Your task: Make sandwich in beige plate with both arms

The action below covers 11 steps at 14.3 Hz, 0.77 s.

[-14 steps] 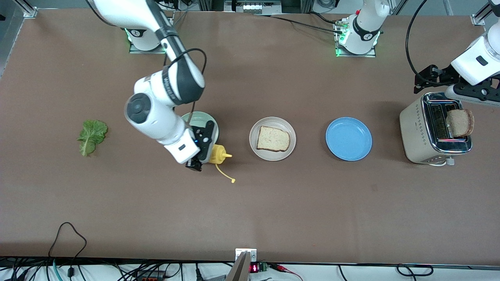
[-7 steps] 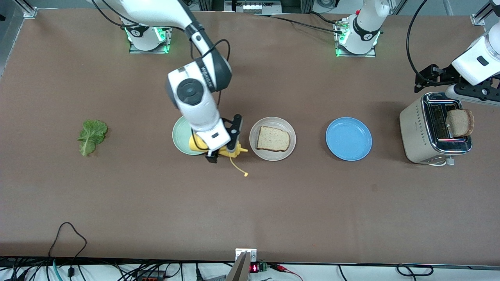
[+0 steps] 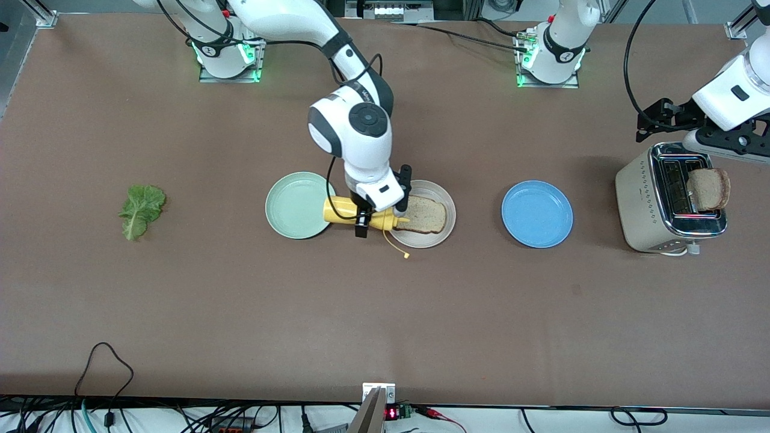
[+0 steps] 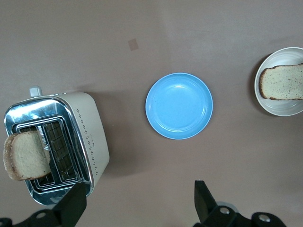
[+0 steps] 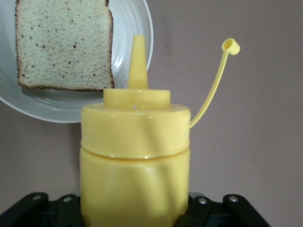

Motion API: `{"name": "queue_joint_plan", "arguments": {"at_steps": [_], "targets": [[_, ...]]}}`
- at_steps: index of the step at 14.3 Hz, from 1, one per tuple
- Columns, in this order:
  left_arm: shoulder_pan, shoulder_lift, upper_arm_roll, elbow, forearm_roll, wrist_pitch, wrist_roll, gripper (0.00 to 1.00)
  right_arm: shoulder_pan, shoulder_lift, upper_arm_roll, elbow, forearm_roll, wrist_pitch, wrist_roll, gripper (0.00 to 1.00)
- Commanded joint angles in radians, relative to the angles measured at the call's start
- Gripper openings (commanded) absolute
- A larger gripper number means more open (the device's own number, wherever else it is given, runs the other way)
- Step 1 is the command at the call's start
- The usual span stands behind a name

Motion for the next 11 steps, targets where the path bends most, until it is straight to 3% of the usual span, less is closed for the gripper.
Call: {"name": "queue_joint_plan", "arguments": {"at_steps": [1, 6, 11], "targets": [[-0.012, 0.010, 0.000, 0.036, 0.005, -0.020, -0.012, 1.00, 0.028, 0.052, -0.012, 0.060, -0.061, -0.014, 0.054, 0.42], [-0.015, 0.012, -0.013, 0.040, 0.005, -0.018, -0.021, 1.00, 0.066, 0.103, -0.012, 0.074, -0.163, -0.014, 0.123, 0.42], [-0.015, 0.012, -0.014, 0.040, 0.005, -0.020, -0.031, 1.00, 0.079, 0.109, -0.011, 0.072, -0.192, -0.019, 0.195, 0.42]]}}
